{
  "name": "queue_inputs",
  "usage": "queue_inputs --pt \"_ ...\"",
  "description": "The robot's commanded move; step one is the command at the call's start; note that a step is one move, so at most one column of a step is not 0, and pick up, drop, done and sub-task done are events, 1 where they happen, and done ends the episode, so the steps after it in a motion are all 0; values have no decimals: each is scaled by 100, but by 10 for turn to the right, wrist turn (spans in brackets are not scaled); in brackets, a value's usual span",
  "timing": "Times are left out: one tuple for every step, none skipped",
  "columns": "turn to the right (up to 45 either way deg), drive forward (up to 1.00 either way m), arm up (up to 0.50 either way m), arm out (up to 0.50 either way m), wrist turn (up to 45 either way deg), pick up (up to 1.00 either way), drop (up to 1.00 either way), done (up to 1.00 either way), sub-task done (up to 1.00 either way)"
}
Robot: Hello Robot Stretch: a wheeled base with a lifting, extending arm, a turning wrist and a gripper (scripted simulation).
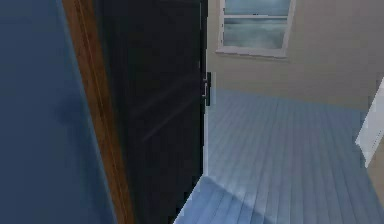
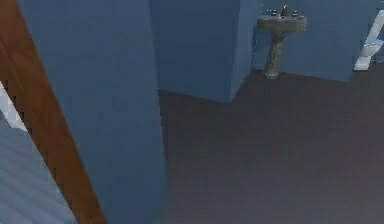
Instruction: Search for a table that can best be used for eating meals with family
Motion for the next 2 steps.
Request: queue_inputs --pt "150 0 0 0 0 0 0 0 0" --pt "0 100 0 0 0 0 0 0 0"
